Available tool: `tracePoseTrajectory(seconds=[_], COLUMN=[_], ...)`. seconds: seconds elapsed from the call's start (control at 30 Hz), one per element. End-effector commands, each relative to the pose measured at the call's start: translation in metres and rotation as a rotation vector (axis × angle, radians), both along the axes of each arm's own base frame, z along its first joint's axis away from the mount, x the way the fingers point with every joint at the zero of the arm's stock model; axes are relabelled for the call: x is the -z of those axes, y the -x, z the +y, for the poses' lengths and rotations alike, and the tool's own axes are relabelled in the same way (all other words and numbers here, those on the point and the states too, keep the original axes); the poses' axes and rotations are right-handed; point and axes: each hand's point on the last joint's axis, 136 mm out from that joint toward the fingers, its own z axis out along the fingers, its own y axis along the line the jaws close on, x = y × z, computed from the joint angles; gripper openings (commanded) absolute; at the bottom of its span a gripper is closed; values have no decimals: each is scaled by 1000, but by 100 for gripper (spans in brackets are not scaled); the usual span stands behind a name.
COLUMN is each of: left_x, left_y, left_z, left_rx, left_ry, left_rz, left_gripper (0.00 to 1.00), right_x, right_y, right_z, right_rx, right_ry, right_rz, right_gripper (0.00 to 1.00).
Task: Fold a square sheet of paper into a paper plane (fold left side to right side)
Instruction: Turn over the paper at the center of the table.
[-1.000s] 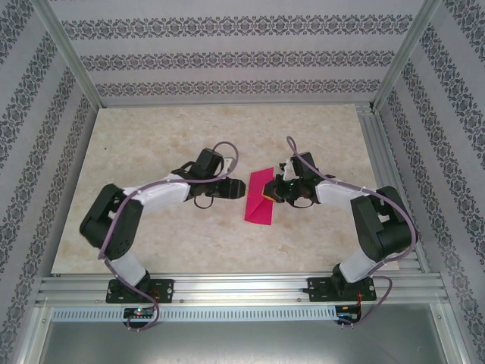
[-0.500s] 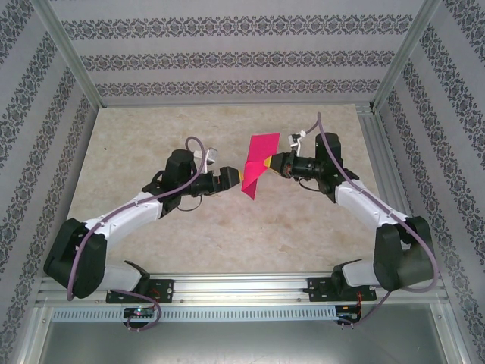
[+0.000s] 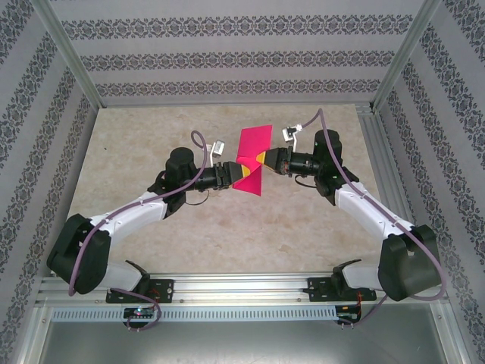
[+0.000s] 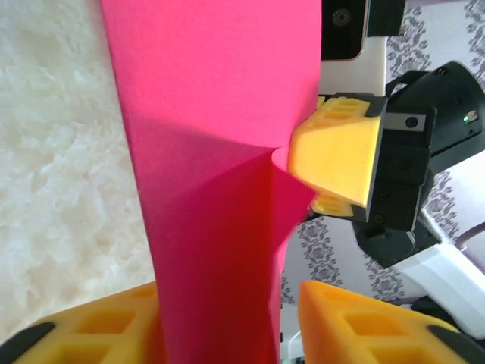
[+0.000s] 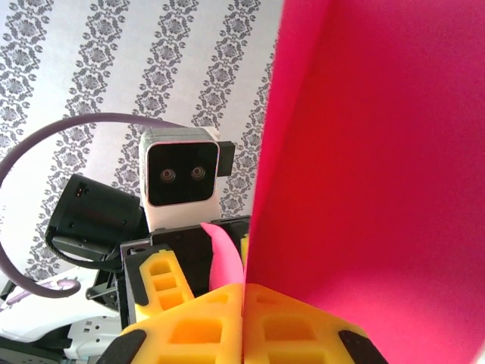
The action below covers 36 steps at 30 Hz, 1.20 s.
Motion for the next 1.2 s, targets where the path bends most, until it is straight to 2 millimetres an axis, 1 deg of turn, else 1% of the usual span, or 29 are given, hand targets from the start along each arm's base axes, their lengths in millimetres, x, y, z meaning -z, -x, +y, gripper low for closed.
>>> tracePoseTrajectory(seconds=[0.0,0.23,0.33,0.4,0.43,0.5,0.57,0.63,0.67,0.73,0.83,0.9,0.97,1.03,1.1,1.13,1.17], left_x=[-26,-14,-7,0,7,23,41,62,69,81,92,95,99,103,108,108,113], left_y=[5,5,4,3,1,1,4,7,8,13,18,22,24,26,26,26,27], left_z=[-3,0,0,3,5,13,27,48,59,80,109,119,122,118,108,100,92], left_rx=[27,11,3,-10,-25,-61,-108,-159,-186,-221,-274,-280,-264,-239,-210,-198,-176], left_ry=[38,-8,-31,-71,-117,-251,-459,-716,-843,-1067,-1376,-1562,-1729,-1857,-1951,-1970,-1996], left_rz=[-73,-55,-48,-44,-40,-56,-86,-97,-106,-105,-91,-95,-102,-109,-121,-134,-140], left_gripper=[38,15,9,7,6,4,1,0,0,0,0,0,0,0,0,2,4], right_x=[-18,-12,-6,1,6,18,36,54,64,82,105,115,121,124,125,126,127], right_y=[1,2,2,2,1,-1,-2,0,1,5,14,22,29,36,43,46,49], right_z=[0,-2,-6,-12,-19,-37,-63,-91,-110,-140,-181,-203,-221,-235,-247,-251,-255], right_rx=[4,7,16,38,59,118,211,302,361,452,573,641,697,752,792,807,818], right_ry=[-28,-11,15,48,76,154,315,465,550,666,769,807,817,825,837,837,833], right_rz=[-57,-44,-38,-27,-18,-1,15,44,65,117,204,254,284,305,319,325,332], right_gripper=[8,12,17,22,25,30,37,42,44,46,49,49,49,49,50,50,50])
